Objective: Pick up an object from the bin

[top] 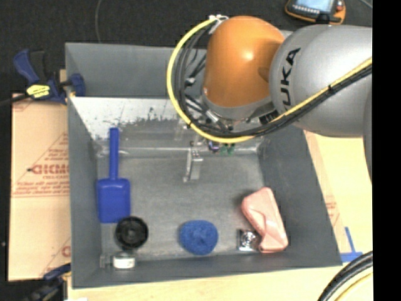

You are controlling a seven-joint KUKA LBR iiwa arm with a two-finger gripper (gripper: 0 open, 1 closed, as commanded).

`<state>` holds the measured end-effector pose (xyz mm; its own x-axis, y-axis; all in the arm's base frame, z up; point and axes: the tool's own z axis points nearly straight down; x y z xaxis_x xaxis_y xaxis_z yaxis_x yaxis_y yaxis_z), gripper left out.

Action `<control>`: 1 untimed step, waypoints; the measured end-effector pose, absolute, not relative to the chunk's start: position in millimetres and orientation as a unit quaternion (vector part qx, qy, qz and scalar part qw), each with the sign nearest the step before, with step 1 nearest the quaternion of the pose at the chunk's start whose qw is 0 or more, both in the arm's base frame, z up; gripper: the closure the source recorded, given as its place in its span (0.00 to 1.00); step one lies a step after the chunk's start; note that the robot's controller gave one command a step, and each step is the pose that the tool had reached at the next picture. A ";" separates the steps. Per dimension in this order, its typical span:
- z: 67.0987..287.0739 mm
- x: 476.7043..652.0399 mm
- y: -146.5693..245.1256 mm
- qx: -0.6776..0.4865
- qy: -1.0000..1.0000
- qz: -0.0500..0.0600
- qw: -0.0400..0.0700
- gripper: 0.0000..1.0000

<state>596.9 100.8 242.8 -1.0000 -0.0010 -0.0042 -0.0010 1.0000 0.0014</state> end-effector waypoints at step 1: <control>139.1 546.0 65.3 -0.114 0.993 0.000 0.003 0.00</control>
Offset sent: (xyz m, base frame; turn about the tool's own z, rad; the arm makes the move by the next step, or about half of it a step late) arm -0.0607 -0.0614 -0.0828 -0.2388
